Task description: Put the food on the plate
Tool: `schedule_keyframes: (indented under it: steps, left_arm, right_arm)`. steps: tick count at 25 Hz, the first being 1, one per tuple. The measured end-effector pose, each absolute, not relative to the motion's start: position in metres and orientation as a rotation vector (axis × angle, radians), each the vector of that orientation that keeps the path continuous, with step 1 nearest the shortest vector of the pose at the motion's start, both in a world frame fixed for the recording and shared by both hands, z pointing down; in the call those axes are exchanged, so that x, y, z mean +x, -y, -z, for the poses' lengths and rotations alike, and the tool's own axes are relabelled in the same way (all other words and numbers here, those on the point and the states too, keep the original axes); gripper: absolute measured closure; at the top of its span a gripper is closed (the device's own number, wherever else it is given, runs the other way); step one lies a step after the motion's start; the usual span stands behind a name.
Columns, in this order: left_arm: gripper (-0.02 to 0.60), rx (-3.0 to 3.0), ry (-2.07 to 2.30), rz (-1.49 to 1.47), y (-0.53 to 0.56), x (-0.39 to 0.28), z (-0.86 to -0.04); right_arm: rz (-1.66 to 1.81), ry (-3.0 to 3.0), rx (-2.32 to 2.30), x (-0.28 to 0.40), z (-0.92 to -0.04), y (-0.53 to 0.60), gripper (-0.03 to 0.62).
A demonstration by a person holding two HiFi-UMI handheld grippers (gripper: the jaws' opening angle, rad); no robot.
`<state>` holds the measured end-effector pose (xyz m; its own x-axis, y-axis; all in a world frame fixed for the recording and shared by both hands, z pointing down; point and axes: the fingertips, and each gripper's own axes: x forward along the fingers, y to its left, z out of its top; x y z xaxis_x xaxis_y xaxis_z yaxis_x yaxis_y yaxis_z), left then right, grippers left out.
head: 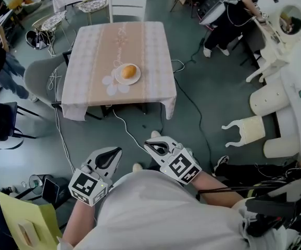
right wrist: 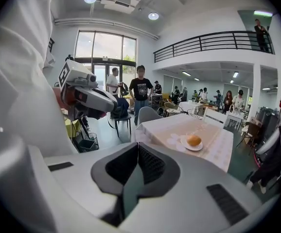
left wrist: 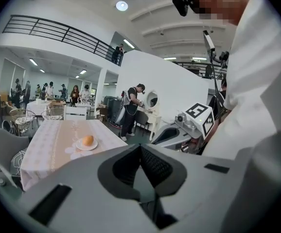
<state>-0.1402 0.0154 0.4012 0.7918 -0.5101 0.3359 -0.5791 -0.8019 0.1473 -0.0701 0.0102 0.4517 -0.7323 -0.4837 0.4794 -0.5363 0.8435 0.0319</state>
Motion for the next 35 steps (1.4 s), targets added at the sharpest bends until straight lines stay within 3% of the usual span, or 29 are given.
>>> schedule_keyframes:
  steps: [35]
  left_arm:
    - [0.571, 2.715, 0.78, -0.426, -0.007, -0.133, -0.413]
  right_arm:
    - [-0.076, 2.503, 0.759, -0.065, -0.451, -0.016, 0.582]
